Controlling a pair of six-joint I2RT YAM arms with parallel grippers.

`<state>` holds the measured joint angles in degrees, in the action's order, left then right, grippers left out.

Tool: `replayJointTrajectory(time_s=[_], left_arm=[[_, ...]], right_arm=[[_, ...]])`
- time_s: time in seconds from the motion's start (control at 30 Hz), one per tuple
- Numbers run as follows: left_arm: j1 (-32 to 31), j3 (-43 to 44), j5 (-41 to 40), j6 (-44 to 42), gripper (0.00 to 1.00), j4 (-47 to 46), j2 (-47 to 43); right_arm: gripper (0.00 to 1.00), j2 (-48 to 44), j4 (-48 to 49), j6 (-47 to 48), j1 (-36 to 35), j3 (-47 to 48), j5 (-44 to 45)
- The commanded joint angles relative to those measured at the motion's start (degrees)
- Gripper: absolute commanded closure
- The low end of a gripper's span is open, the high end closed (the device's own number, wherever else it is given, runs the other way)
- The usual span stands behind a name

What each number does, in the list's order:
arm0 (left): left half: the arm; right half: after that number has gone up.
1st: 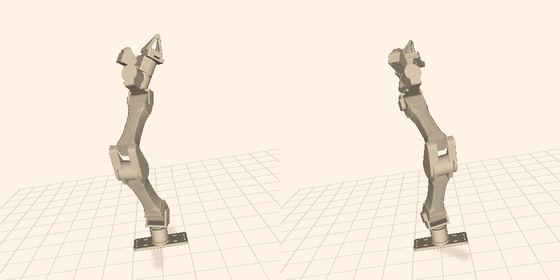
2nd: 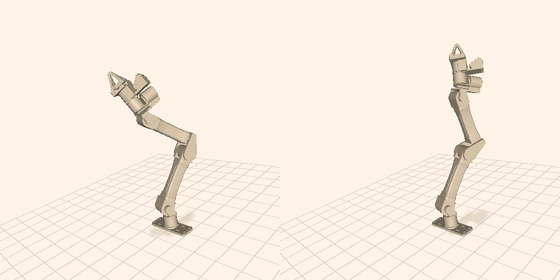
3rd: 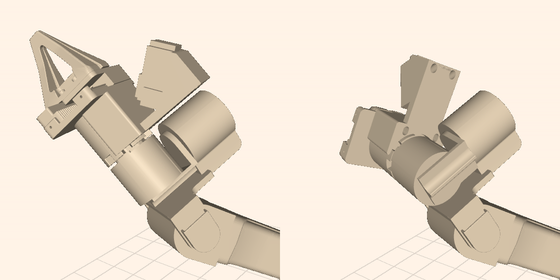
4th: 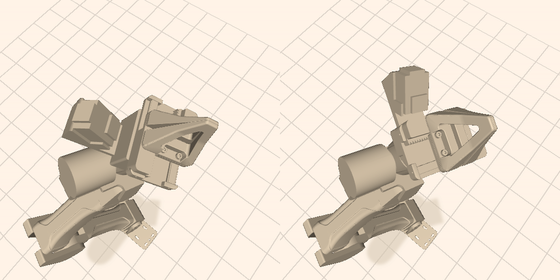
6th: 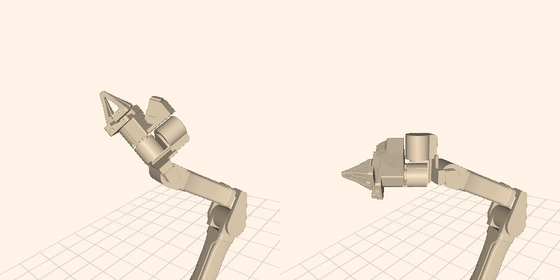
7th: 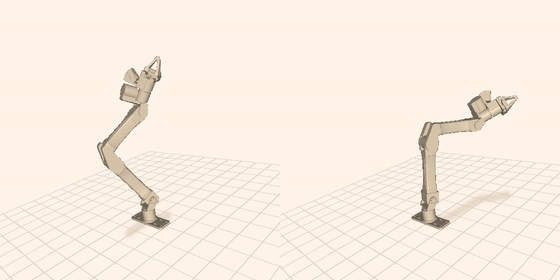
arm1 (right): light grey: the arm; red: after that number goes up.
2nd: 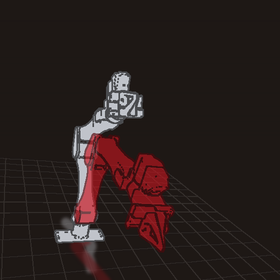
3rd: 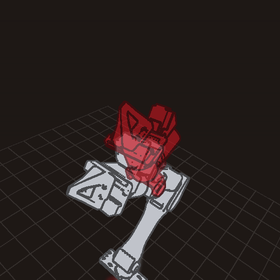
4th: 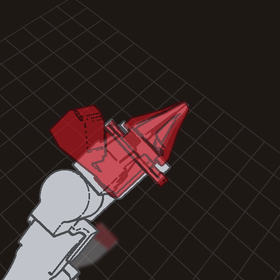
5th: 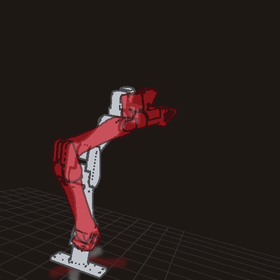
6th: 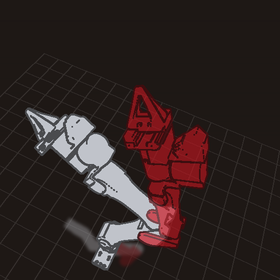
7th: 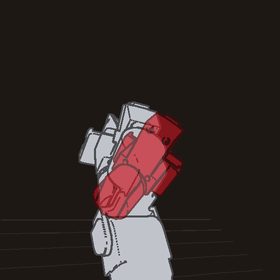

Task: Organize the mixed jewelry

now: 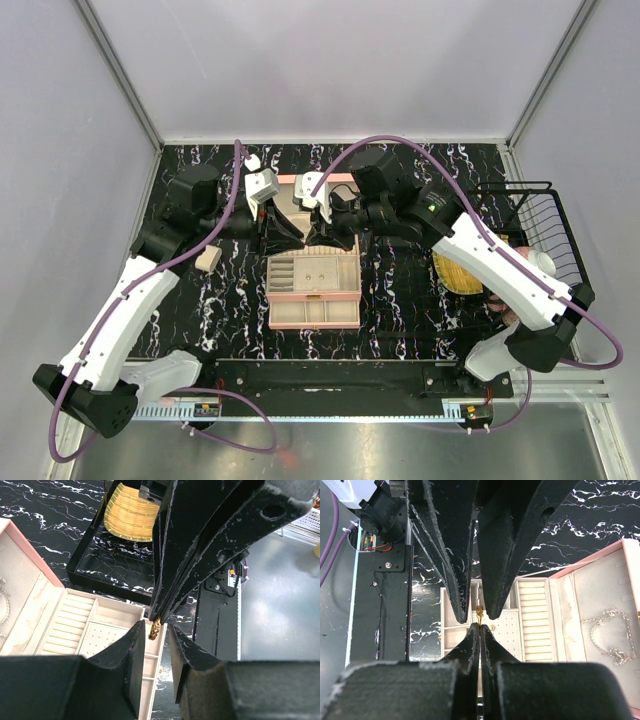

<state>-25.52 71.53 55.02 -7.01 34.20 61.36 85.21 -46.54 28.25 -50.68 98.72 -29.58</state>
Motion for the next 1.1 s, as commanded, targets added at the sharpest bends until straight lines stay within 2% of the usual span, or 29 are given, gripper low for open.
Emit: replayJointTrajectory(time_s=[0.0,0.67,0.7,0.93,0.97,1.07], left_arm=[[-0.15,1.77,-0.09,-0.29,0.75,-1.76,-0.28],[-0.15,0.37,0.52,-0.03,0.97,-2.55,-0.02],[-0.15,0.28,0.44,0.15,1.0,-2.64,-0.02],[-0.06,0.28,-1.75,0.68,1.0,-3.08,-0.1],[0.12,0.19,-2.37,0.76,1.0,-3.17,-0.19],[1.26,0.19,-4.83,1.12,1.0,-4.05,-0.28]], right_arm=[[1.0,-1.98,1.81,0.58,-0.21,0.33,-0.21],[1.0,-1.71,1.81,0.31,-0.13,0.86,-0.56],[1.0,-1.8,1.9,0.31,-0.13,0.86,-0.65],[1.0,-1.89,1.9,0.05,-0.13,0.6,-0.56],[0.97,-1.89,1.9,0.05,-0.13,0.6,0.13],[0.8,-2.41,1.81,0.4,-0.13,0.51,1.63]])
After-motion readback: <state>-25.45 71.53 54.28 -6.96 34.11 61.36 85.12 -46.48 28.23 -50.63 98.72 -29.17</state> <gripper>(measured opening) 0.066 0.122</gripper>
